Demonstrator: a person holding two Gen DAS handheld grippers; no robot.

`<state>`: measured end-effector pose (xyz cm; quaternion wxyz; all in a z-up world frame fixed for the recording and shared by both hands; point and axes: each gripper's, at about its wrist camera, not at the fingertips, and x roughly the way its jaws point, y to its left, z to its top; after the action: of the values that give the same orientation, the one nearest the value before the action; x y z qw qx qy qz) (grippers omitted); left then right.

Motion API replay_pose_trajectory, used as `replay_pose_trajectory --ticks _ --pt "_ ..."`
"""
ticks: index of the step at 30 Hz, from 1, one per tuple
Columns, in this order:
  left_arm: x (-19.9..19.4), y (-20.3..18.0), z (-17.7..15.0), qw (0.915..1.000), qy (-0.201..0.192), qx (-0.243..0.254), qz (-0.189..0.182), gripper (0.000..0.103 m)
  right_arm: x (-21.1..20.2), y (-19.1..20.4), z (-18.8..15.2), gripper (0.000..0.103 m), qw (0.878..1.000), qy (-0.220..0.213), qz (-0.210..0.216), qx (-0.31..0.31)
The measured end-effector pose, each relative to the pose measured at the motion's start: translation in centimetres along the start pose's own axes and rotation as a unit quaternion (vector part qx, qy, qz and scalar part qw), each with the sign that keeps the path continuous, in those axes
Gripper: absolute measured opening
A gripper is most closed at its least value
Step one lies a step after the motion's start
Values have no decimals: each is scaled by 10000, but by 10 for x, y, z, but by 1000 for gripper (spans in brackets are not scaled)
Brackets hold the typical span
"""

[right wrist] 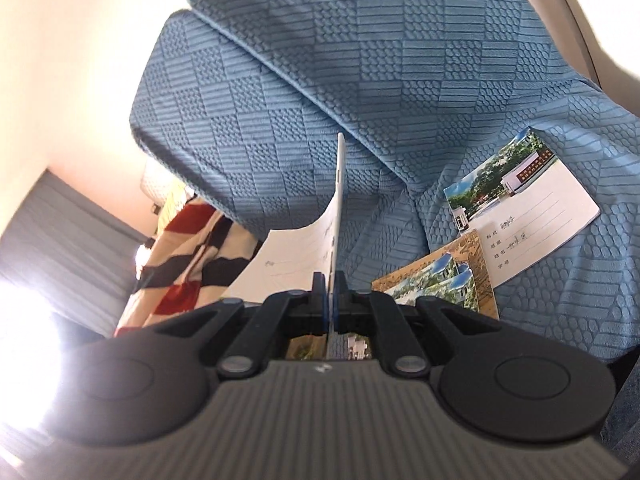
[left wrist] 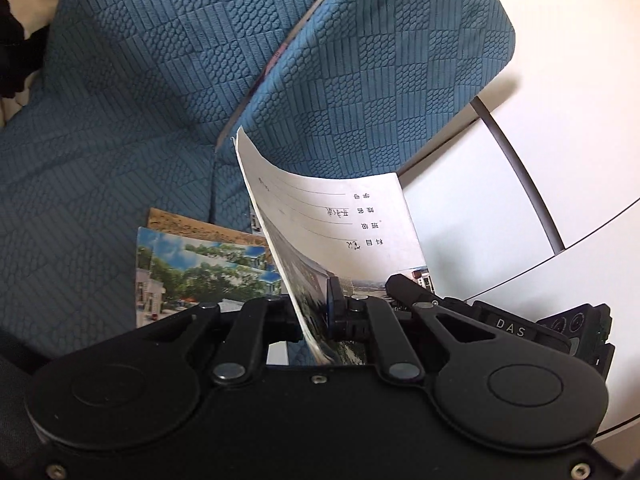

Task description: Organize objects

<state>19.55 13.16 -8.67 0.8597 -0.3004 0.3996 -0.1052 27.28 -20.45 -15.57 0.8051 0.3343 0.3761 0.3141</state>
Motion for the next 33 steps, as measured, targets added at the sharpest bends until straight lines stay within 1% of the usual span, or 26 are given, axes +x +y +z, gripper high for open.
replay_pose_trajectory --ticks 8,11,14,16,22,28,33 --pt "8 22 -15 9997 116 -135 149 9 12 5 -17 6 9991 161 -256 -294" --pt "15 30 -22 9994 195 -157 248 10 20 -1 -24 6 9986 243 -352 -315" --pt "23 42 -28 9987 264 -301 326 10 29 -8 -35 6 9977 350 -484 -318" --pt "28 48 -32 9983 282 -283 436 10 33 -13 -43 6 9972 395 -519 -378" --pt "44 61 -45 9973 376 -211 598 10 46 -35 -60 7 9966 511 -563 -306" --pt "67 71 -52 9953 476 -35 848 10 65 -45 -68 7 9929 638 -763 -647" --pt "78 80 -57 9937 543 -147 973 12 76 -52 -74 9 9903 736 -922 -737"
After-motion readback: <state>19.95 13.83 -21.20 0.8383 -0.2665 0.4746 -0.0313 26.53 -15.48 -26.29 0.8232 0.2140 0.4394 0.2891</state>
